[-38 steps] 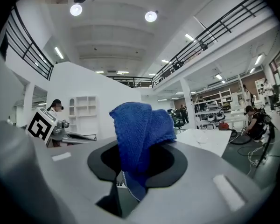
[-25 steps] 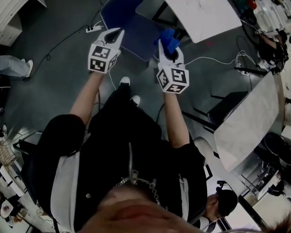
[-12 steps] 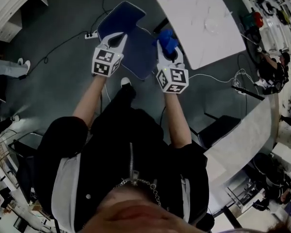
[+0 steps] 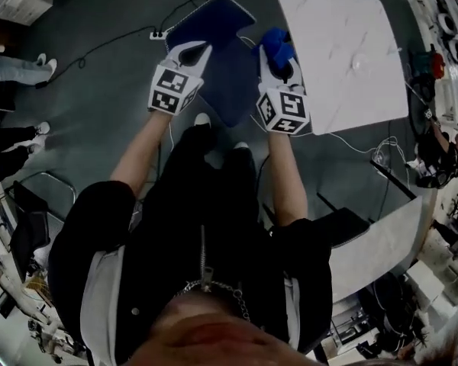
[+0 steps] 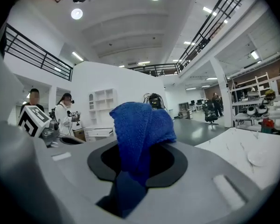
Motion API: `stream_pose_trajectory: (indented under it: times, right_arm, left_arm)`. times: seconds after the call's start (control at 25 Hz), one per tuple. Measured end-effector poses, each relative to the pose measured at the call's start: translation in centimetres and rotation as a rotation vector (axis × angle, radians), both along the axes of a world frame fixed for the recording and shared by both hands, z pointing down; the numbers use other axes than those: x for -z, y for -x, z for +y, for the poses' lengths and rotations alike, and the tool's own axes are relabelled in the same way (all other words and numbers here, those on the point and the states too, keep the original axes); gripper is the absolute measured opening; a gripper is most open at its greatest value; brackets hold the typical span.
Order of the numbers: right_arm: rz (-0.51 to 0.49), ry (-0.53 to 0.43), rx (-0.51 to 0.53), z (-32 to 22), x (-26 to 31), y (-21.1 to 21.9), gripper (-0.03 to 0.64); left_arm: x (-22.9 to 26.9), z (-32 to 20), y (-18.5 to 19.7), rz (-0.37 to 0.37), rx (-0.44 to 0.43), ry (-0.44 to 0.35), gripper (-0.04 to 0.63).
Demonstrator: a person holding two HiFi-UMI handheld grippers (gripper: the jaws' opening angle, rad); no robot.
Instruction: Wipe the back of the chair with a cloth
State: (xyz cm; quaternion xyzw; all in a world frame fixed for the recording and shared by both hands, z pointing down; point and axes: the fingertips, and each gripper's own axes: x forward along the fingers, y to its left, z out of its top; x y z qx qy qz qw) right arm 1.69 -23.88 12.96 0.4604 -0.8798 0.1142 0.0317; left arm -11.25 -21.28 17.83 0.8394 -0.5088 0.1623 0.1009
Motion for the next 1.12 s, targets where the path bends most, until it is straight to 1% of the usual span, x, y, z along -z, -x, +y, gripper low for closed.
stream_pose_trajectory:
  times: [0.12,0.16,0.32,0.48,0.6,0.72,0.8,0.92,1.0,1.12]
  right_arm:
    - [-0.025,0.013,0.044,-1.8,-2.9,0.4,0.110]
    - [-0.030,0.009,0.057,-2.4,-4.1,0.9,0.110]
    - [-0.038,-0.034,0.105,-4.5,-9.6,2.9,0.110]
    - [-0.030,-0.074,0.157,-6.5,-15.9,4.4,0.110]
    - [-0.014,-0.123,0.189,-9.0,-20.5,6.2,0.110]
    - [0.005,-0.190,0.216,-11.1,-24.3,8.7,0.112]
    - [-0.008,-0.237,0.241,-12.2,-26.0,10.5,0.110]
    - [-0.006,-0.302,0.307,-13.1,-28.2,12.4,0.110]
    - [0.010,-0.341,0.328,-13.9,-29.0,13.3,0.112]
    - [0.019,-0.394,0.330,-15.5,-29.0,14.2,0.112]
  left_arm:
    - [-2.5,-0.2,-0.9,0.026,-0.013,-0.006,0.009]
    - [-3.6,-0.4,-0.5,0.034,-0.004,-0.013,0.009]
    - [-8.8,-1.7,1.4,0.053,0.080,-0.055,0.009]
    - [-15.1,-2.8,0.9,0.090,0.084,-0.076,0.011]
    - [-20.0,-4.3,0.7,0.078,0.085,-0.123,0.011]
    - [-23.6,-5.0,0.8,0.094,0.060,-0.193,0.011]
    - [-25.5,-5.6,1.3,0.082,0.066,-0.235,0.011]
    - [-28.4,-5.8,1.8,0.068,0.114,-0.274,0.011]
    - [-30.3,-5.7,1.9,0.065,0.127,-0.285,0.009]
    - [-32.7,-6.0,1.9,0.069,0.138,-0.280,0.009]
